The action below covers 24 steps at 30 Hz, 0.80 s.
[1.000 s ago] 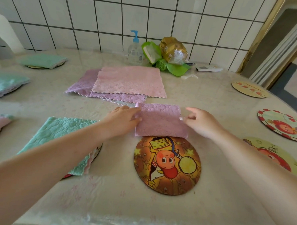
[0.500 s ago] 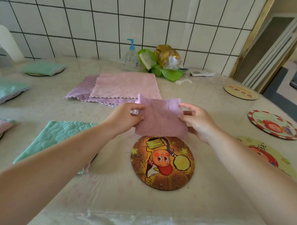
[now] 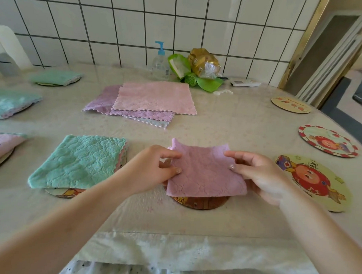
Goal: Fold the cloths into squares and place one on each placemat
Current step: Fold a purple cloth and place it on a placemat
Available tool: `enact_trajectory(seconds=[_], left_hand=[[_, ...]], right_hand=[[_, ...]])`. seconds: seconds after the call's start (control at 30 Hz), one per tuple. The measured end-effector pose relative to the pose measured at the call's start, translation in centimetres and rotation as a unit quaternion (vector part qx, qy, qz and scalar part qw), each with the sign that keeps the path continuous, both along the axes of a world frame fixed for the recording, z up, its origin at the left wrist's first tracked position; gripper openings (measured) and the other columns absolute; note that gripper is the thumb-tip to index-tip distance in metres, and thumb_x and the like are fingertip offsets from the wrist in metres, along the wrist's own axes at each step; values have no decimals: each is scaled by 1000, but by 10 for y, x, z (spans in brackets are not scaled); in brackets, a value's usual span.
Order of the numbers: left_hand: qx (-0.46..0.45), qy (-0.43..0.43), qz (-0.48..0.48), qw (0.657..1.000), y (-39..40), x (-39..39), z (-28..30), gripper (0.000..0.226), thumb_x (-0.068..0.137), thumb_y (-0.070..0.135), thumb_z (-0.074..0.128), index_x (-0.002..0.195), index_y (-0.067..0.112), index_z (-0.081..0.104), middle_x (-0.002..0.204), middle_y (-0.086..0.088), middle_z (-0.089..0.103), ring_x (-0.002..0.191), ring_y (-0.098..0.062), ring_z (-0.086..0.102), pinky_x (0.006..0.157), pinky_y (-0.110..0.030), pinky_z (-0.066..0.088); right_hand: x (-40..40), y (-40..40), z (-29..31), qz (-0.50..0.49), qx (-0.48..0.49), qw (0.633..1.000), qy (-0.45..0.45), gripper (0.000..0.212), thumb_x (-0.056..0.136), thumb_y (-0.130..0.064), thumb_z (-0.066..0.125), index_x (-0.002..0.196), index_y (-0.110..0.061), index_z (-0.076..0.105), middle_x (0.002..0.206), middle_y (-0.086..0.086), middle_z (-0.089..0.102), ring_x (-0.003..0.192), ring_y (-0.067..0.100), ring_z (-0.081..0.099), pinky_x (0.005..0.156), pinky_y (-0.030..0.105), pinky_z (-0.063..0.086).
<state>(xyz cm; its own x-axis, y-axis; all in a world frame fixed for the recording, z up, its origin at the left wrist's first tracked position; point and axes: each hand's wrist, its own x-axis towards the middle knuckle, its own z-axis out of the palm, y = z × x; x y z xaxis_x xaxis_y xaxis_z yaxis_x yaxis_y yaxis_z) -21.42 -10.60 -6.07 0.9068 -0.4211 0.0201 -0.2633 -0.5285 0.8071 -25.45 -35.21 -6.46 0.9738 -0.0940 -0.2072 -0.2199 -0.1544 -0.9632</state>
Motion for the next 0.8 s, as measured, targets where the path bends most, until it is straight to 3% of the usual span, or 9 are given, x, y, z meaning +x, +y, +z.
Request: enact_trajectory(seconds=[0.13,0.27,0.37,0.43,0.5,0.57,0.63,0.7,0.8], left_hand=[[16,-24,4,1000,2,-6,-8,40,83,20,68,122,24,60,100,26,50,80,-1,66,78,-28,56],[79,-82,19,993,5,-7,-15,36,85,31,64,121,31,60,104,15,50,75,2,59,73,-16,47],[150,-148,35,977,5,-9,-19,35,85,44,58,119,36,60,103,14,45,82,-3,53,76,-21,42],[161,-200,45,965,5,-11,-18,41,85,53,53,120,34,59,106,12,44,98,-10,48,83,-22,37],[161,-228,31,960,0,-12,-14,53,83,58,43,127,31,53,123,10,45,118,-13,42,95,-25,33],[176,-216,-5,960,-9,-12,-11,59,87,57,34,139,30,39,146,12,31,137,-9,24,110,-30,21],[215,-203,-45,954,-20,-10,-12,74,82,64,13,146,28,24,155,13,16,143,-4,6,117,-34,6],[272,-197,-67,940,-26,-7,-17,87,73,66,-2,148,25,14,157,9,7,144,-6,-1,118,-40,0],[322,-178,-70,927,-26,-4,-25,89,73,69,-5,149,24,7,158,7,0,144,-9,-6,117,-45,-3]], right_hand=[[-8,4,-6,-8,4,1000,-23,28,84,0,61,98,-24,66,97,3,64,83,8,60,64,8,48],[-8,5,-9,4,-76,995,-58,32,83,-3,64,98,-31,66,97,-4,66,74,-2,61,67,3,45],[-7,3,-8,4,-209,975,-76,33,84,-12,65,108,-35,64,100,-9,63,86,8,62,73,10,43],[-5,2,-9,-3,-309,944,-113,37,86,-19,63,121,-30,59,119,-9,55,105,8,56,86,13,37],[-4,9,-8,7,-351,924,-154,44,88,-23,60,131,-26,51,137,-11,41,128,2,37,105,17,23],[-2,22,-8,44,-378,910,-164,50,90,-28,56,138,-26,41,150,-11,27,140,4,18,117,31,12],[-1,34,-8,94,-429,888,-135,56,92,-38,49,144,-30,29,155,-15,12,144,3,3,118,47,1],[2,41,-8,131,-472,866,-102,59,94,-45,41,146,-33,18,156,-16,2,144,4,-4,116,51,-2],[2,41,-13,149,-507,847,-59,60,95,-51,30,148,-32,11,157,-15,-6,144,5,-7,116,53,-4]])
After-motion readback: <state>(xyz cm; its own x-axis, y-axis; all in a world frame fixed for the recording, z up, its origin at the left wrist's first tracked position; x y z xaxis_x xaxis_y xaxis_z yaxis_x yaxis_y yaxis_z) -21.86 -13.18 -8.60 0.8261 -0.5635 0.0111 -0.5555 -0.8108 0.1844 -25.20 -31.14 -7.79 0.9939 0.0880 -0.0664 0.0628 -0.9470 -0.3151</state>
